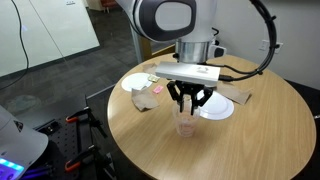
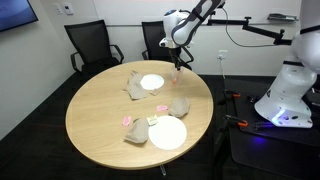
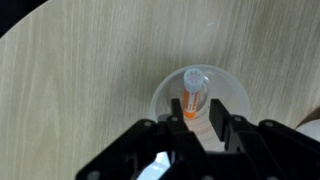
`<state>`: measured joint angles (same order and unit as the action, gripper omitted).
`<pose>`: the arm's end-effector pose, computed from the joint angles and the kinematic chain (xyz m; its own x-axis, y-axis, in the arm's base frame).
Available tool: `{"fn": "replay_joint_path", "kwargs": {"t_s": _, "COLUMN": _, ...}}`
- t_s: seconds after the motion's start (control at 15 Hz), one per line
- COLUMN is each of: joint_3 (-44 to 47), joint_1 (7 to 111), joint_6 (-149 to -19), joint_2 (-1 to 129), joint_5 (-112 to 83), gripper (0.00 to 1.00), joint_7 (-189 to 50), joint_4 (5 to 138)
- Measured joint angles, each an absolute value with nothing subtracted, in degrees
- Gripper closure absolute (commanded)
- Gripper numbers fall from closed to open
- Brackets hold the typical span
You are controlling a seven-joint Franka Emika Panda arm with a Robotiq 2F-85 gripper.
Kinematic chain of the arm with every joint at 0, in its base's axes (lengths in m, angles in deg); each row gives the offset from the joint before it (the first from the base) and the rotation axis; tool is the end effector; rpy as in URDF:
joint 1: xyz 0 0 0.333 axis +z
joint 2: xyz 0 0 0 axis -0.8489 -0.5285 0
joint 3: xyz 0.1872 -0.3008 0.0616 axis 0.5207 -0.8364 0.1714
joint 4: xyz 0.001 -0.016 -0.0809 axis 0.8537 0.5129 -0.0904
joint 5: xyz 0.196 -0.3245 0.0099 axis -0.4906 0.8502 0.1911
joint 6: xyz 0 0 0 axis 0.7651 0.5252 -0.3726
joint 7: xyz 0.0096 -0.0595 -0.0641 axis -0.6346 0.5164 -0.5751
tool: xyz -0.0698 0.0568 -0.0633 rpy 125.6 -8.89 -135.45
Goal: Remove the orange marker from the clear cup
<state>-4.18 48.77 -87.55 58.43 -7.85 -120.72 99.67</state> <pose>0.5500 -0.1849 0.2802 0.8014 0.5717 -0.1758 0.5864 -0.8089 0.0429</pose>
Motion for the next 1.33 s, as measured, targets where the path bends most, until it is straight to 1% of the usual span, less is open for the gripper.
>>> {"fn": "replay_joint_path", "kwargs": {"t_s": 0.2, "joint_3": -4.17, "joint_1": 48.71, "joint_6": -86.94, "joint_2": 57.6, "joint_5": -7.74, "gripper": 0.58, "joint_7": -120.71, "joint_4": 99.08}}
{"fn": "replay_joint_path", "kwargs": {"t_s": 0.27, "joint_3": -4.17, "joint_1": 48.68, "joint_6": -86.49, "joint_2": 57.43, "joint_5": -7.64, "gripper": 0.59, "joint_7": -120.71, "joint_4": 98.86}}
{"fn": "replay_joint_path", "kwargs": {"t_s": 1.13, "joint_3": -4.17, "joint_1": 48.01, "joint_6": -82.99, "joint_2": 56.41, "joint_5": -6.24, "gripper": 0.59, "joint_7": -120.71, "joint_4": 97.58}}
{"fn": "replay_joint_path", "kwargs": {"t_s": 1.27, "joint_3": -4.17, "joint_1": 48.01, "joint_6": -82.63, "joint_2": 55.92, "joint_5": -6.22, "gripper": 0.62, "joint_7": -120.71, "joint_4": 97.14}}
{"fn": "replay_joint_path", "kwargs": {"t_s": 1.33, "joint_3": -4.17, "joint_1": 48.01, "joint_6": -82.43, "joint_2": 55.67, "joint_5": -6.21, "gripper": 0.67, "joint_7": -120.71, "joint_4": 96.92}}
